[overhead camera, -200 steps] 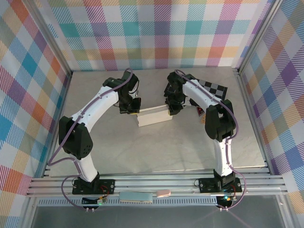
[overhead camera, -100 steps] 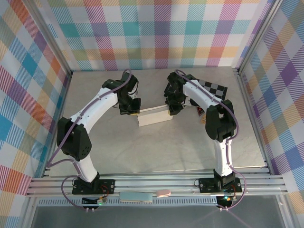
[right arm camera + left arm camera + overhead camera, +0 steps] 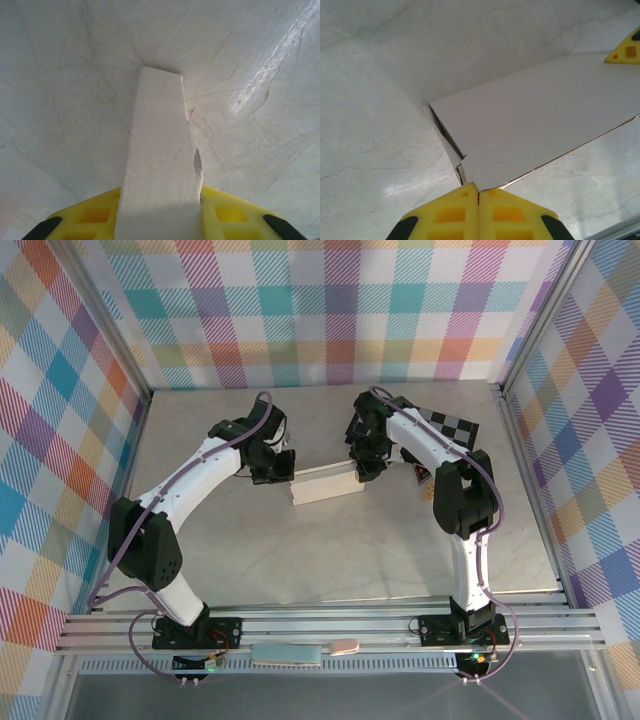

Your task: Fold the paper box

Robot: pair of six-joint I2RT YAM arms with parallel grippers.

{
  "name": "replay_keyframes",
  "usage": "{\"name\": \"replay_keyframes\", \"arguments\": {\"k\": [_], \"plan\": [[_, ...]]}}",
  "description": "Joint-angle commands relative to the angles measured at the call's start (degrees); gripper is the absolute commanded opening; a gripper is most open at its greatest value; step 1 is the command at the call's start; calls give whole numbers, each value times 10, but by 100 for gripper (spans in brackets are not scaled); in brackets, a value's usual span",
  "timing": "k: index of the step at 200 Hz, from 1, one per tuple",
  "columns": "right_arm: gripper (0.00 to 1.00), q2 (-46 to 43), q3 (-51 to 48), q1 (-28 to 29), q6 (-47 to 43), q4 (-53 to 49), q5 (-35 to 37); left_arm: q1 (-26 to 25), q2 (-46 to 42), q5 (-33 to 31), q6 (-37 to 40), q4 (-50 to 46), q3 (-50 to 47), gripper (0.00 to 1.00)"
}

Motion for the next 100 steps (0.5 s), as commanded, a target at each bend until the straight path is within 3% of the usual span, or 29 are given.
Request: {"name": "replay_keyframes", "arguments": {"k": [1, 100], "plan": [[23, 2, -18, 4, 14, 0, -3, -4, 4, 20, 22, 14, -34, 0], [23, 2, -13, 2, 13, 3, -6, -8, -4, -16, 77, 63, -87, 0]]}}
